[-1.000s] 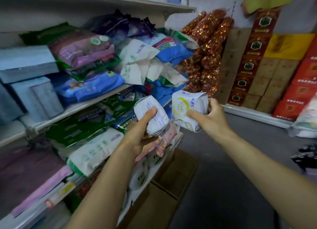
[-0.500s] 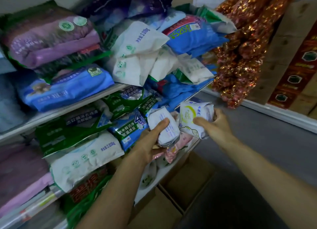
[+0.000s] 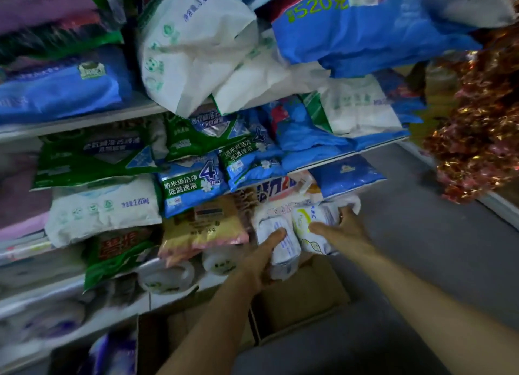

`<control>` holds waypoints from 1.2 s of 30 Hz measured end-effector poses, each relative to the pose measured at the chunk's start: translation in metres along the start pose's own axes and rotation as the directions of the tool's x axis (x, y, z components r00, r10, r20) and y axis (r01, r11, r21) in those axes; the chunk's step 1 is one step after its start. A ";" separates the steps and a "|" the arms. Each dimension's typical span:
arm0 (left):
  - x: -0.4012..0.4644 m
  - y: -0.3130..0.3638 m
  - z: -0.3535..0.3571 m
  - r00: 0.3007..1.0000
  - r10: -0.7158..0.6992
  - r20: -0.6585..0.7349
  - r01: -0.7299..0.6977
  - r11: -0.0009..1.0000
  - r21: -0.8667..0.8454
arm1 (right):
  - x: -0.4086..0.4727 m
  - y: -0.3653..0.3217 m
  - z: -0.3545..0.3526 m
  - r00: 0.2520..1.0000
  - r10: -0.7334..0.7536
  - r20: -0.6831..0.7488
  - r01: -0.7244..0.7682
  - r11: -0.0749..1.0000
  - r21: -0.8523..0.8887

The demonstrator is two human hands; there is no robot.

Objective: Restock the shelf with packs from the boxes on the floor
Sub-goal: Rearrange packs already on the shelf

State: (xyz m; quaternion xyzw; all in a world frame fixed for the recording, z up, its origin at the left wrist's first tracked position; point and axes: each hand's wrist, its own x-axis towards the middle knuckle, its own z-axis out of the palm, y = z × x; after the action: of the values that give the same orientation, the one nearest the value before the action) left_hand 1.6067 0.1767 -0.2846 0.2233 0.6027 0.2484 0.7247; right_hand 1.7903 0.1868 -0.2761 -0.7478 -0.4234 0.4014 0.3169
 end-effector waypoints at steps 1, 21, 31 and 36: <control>0.004 -0.005 0.007 1.000 -0.014 -0.021 0.013 1.000 -0.013 | 0.006 0.005 -0.001 0.999 0.019 0.044 -0.018 1.000 -0.014; -0.015 0.056 -0.026 0.911 0.303 -0.281 -0.377 0.888 -0.262 | 0.020 -0.092 0.021 0.934 -0.275 0.228 0.243 0.957 0.159; -0.119 0.079 -0.129 0.822 0.454 -0.345 -0.553 0.781 -0.290 | -0.076 -0.180 0.080 0.834 -0.470 0.289 0.384 0.870 0.309; -0.182 0.081 -0.205 0.748 0.541 -0.385 -0.643 0.734 -0.219 | -0.136 -0.221 0.133 0.782 -0.537 0.316 0.425 0.830 0.360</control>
State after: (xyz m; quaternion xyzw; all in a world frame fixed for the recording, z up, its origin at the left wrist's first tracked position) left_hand 1.3699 0.1303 -0.1307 0.2378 0.5476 0.5983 0.5344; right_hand 1.5479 0.1815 -0.1144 -0.4636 -0.5989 0.5053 0.4137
